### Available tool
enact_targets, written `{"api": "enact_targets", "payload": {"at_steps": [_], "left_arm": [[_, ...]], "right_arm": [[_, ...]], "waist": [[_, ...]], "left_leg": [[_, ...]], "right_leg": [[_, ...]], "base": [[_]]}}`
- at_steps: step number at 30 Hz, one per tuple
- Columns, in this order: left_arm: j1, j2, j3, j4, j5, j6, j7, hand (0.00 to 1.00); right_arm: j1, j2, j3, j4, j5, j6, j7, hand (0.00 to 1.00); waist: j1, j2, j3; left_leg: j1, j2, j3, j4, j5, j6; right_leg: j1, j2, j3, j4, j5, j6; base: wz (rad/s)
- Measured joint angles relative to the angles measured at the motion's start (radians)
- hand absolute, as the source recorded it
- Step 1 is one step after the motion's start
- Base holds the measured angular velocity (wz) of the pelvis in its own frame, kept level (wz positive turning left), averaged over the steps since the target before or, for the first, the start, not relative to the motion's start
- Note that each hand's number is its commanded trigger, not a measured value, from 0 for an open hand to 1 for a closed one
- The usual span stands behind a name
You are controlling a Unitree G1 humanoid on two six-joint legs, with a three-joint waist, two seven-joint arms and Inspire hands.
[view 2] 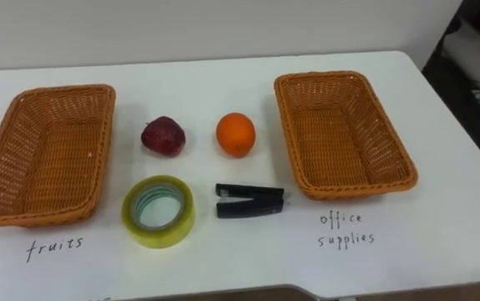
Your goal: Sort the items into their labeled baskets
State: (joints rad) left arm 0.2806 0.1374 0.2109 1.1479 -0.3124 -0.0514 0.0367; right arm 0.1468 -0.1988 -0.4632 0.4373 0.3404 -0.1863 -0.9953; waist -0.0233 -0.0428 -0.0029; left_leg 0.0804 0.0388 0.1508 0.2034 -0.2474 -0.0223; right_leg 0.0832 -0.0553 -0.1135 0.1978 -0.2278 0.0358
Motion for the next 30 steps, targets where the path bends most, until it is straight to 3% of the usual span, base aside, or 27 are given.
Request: {"api": "enact_targets", "payload": {"at_steps": [4,7,15,30], "left_arm": [[0.002,0.004,-0.002,0.003,0.011,-0.002,-0.001,0.0],[-0.001,0.013,-0.021,0.006,0.032,-0.007,0.0,0.0],[0.001,0.012,-0.02,0.021,0.042,-0.02,0.006,0.0],[-0.006,0.008,-0.032,0.072,0.043,-0.024,0.021,0.0]], "right_arm": [[0.024,0.0,0.016,-0.192,-0.118,-0.007,-0.001,0.0],[0.024,0.0,0.024,-0.272,-0.19,-0.037,0.003,0.0],[0.026,-0.002,0.064,-0.486,-0.236,-0.049,0.035,0.0],[0.013,-0.022,0.09,-0.65,-0.271,-0.061,0.073,0.0]], "waist": [[0.002,0.0,0.0008],[0.002,-0.008,0.0016],[0.007,-0.014,0.0034],[0.017,-0.019,0.0005]], "left_leg": [[-0.001,0.0,0.0,0.0,0.0,0.0],[0.001,0.0,-0.003,0.0,0.0,0.0],[-0.003,0.001,-0.003,0.003,0.0,0.0],[0.019,0.001,-0.002,-0.006,0.0,0.0]], "right_leg": [[0.0,0.0,-0.008,0.0,0.0,0.0],[0.004,0.0,-0.015,0.0,0.0,0.0],[0.003,-0.002,-0.025,-0.002,0.0,0.0],[0.021,-0.001,-0.029,-0.009,0.004,0.001]], "base": [[0.0],[0.03],[0.0],[0.0]]}}
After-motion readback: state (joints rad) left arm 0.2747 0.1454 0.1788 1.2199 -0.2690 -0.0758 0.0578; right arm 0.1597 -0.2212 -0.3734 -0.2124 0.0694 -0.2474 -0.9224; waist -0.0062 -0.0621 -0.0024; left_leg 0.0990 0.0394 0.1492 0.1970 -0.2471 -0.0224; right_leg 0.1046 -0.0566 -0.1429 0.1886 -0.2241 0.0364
